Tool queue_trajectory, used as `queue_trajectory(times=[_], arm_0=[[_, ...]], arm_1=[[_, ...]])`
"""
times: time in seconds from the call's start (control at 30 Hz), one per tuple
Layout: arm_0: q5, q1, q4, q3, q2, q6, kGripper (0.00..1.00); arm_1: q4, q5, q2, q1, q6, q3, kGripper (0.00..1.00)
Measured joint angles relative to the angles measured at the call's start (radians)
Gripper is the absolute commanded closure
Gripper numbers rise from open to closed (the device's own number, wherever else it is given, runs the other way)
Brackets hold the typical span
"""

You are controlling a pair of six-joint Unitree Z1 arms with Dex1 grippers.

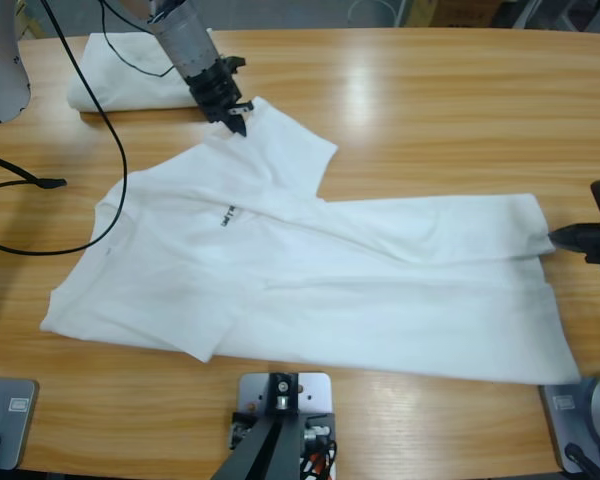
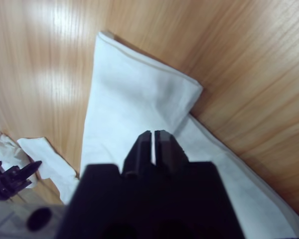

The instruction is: Fold clothes

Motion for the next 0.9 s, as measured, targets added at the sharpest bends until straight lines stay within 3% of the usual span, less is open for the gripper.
queue_trajectory(times=[0.27,0.37,0.63,0.77,0.83,0.9], arm_0=[[0.000,0.000,0.000,0.000,0.000,0.000,1.000],[0.000,0.000,0.000,0.000,-0.001,0.000,1.000],[0.000,0.000,0.000,0.001,-0.001,0.000,1.000],[0.001,0.000,0.000,0.001,-0.001,0.000,1.000],[0.001,0.000,0.000,0.001,-0.001,0.001,1.000],[0.001,0.000,0.000,0.001,-0.001,0.001,1.000]], arm_1=[[-0.004,-0.040,0.062,0.000,0.022,0.006,0.022],[-0.018,-0.040,0.091,0.000,0.024,0.007,0.144],[-0.095,-0.039,0.139,0.000,0.024,0.016,0.667],[-0.133,-0.032,0.153,0.000,0.024,0.028,0.689],[-0.144,-0.027,0.156,0.000,0.024,0.035,0.884],[-0.150,-0.025,0.157,0.000,0.024,0.038,0.953]])
